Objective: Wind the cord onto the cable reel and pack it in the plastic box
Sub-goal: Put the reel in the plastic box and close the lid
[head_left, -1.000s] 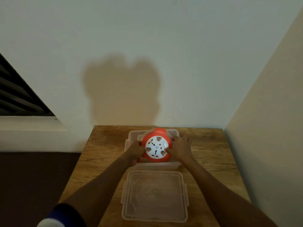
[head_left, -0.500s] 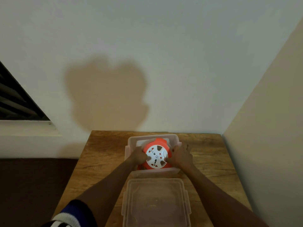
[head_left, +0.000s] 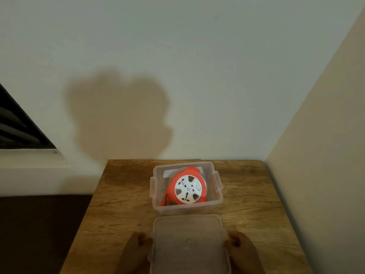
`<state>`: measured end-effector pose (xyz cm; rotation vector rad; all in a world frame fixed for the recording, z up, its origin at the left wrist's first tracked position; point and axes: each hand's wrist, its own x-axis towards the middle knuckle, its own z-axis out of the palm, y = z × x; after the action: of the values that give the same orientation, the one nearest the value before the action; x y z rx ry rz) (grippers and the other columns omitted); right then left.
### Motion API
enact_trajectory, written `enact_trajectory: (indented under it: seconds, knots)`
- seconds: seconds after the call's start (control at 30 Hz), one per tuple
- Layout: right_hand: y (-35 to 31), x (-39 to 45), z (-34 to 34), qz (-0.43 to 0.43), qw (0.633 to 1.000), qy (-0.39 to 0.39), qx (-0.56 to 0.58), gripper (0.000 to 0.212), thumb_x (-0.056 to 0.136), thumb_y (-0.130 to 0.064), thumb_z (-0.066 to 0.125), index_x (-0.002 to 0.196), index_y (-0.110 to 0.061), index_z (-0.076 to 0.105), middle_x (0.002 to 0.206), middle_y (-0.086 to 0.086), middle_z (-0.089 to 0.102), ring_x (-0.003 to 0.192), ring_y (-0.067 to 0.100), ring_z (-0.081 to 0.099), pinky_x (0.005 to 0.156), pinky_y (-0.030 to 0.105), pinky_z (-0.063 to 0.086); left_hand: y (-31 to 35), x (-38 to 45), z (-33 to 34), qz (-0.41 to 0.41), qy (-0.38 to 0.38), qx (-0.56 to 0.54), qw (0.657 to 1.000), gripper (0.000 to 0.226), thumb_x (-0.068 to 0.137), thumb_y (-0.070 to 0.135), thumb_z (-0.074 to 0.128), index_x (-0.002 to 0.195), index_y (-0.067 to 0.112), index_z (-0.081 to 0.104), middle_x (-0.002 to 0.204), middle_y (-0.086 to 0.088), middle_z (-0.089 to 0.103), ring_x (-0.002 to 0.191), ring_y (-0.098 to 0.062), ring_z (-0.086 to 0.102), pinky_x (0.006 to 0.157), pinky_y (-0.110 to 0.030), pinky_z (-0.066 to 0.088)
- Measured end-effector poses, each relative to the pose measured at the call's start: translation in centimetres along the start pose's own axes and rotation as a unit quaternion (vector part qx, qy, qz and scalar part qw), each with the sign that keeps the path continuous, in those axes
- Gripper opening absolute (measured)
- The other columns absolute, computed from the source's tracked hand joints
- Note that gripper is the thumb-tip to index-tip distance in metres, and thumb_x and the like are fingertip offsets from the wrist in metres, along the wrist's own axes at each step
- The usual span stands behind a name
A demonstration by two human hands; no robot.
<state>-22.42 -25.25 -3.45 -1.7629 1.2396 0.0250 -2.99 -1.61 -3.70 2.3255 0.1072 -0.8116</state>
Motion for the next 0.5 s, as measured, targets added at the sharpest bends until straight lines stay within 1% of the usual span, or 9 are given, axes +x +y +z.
enact_trajectory:
  seconds: [0.07, 0.13, 0.17, 0.23, 0.27, 0.3, 0.37, 0.4, 0.5]
  knots:
    - [-0.4, -0.4, 0.2, -0.012, 0.999, -0.021, -0.026, 0.016, 0.080, -0.024, 0.067, 0.095, -0.029, 0.068, 0.096, -0.009, 0.068, 0.086, 0.006, 0.061, 0.079, 0.028, 0.048, -0.5, -1.1, 0.9, 0.018, -0.048, 0.028, 0.998, 0.048, 0.094, 0.028, 0.069, 0.137, 0.010, 0.059, 0.138, -0.012, 0.066, 0.119, -0.026, 0.063, 0.102, -0.035, 0.050]
    - [-1.2, -0.8, -0.5, -0.023, 0.998, -0.032, -0.055, 0.016, 0.082, -0.023, 0.065, 0.094, -0.030, 0.071, 0.091, -0.013, 0.068, 0.084, 0.003, 0.061, 0.073, 0.024, 0.046, -0.1, -1.8, 0.9, 0.029, -0.062, 0.063, 0.996, 0.047, 0.094, 0.031, 0.069, 0.136, 0.012, 0.060, 0.137, -0.009, 0.066, 0.118, -0.025, 0.063, 0.098, -0.033, 0.049]
    - [-1.5, -1.0, -1.1, -0.024, 0.997, -0.035, -0.058, 0.015, 0.081, -0.021, 0.065, 0.092, -0.030, 0.072, 0.088, -0.013, 0.068, 0.082, 0.002, 0.062, 0.071, 0.023, 0.046, 0.4, -2.0, 0.6, 0.025, -0.068, 0.072, 0.995, 0.044, 0.093, 0.029, 0.069, 0.134, 0.013, 0.061, 0.135, -0.008, 0.067, 0.114, -0.023, 0.063, 0.097, -0.032, 0.050]
    - [-1.8, -1.7, -3.0, -0.027, 0.997, -0.045, -0.059, 0.015, 0.080, -0.018, 0.067, 0.085, -0.029, 0.075, 0.082, -0.012, 0.072, 0.078, 0.003, 0.065, 0.072, 0.025, 0.051, 1.3, -2.8, -0.4, 0.023, -0.076, 0.075, 0.994, 0.027, 0.093, 0.023, 0.068, 0.120, 0.020, 0.065, 0.124, -0.004, 0.070, 0.102, -0.015, 0.062, 0.091, -0.031, 0.053]
    - [-1.8, -2.3, -4.1, -0.031, 0.997, -0.045, -0.058, 0.016, 0.080, -0.016, 0.069, 0.081, -0.030, 0.076, 0.078, -0.011, 0.073, 0.075, 0.003, 0.066, 0.073, 0.027, 0.053, 1.7, -3.4, -0.9, 0.025, -0.082, 0.075, 0.993, 0.017, 0.093, 0.021, 0.068, 0.109, 0.025, 0.065, 0.117, 0.000, 0.069, 0.096, -0.012, 0.062, 0.087, -0.029, 0.055]
    - [-1.9, -2.9, -5.1, -0.035, 0.997, -0.043, -0.053, 0.018, 0.079, -0.015, 0.070, 0.076, -0.031, 0.077, 0.073, -0.010, 0.073, 0.070, 0.004, 0.067, 0.070, 0.028, 0.055, 1.9, -3.9, -1.5, 0.029, -0.089, 0.076, 0.993, 0.012, 0.093, 0.020, 0.068, 0.099, 0.029, 0.063, 0.109, 0.004, 0.067, 0.091, -0.008, 0.061, 0.078, -0.026, 0.056]
    - [-2.3, -4.2, -6.9, -0.045, 0.997, -0.042, -0.050, 0.018, 0.078, -0.014, 0.073, 0.069, -0.029, 0.077, 0.067, -0.009, 0.072, 0.063, 0.005, 0.067, 0.060, 0.028, 0.055, 2.2, -5.1, -2.7, 0.046, -0.096, 0.065, 0.992, 0.018, 0.094, 0.021, 0.069, 0.087, 0.034, 0.060, 0.097, 0.011, 0.063, 0.083, -0.001, 0.058, 0.060, -0.017, 0.050]
    - [-2.7, -4.8, -7.7, -0.053, 0.996, -0.043, -0.055, 0.018, 0.078, -0.015, 0.074, 0.068, -0.029, 0.077, 0.066, -0.009, 0.072, 0.062, 0.006, 0.067, 0.058, 0.028, 0.054, 2.4, -5.7, -3.4, 0.058, -0.098, 0.060, 0.992, 0.017, 0.094, 0.022, 0.069, 0.086, 0.035, 0.061, 0.095, 0.013, 0.063, 0.083, -0.001, 0.060, 0.057, -0.016, 0.049]
    - [-4.7, -5.9, -9.6, -0.086, 0.994, -0.028, -0.057, 0.017, 0.081, -0.018, 0.074, 0.068, -0.029, 0.076, 0.066, -0.012, 0.072, 0.063, 0.004, 0.066, 0.056, 0.023, 0.050, 4.1, -7.3, -5.6, 0.089, -0.094, 0.035, 0.991, 0.007, 0.097, 0.026, 0.067, 0.092, 0.031, 0.066, 0.101, 0.008, 0.067, 0.088, -0.010, 0.069, 0.056, -0.017, 0.053]
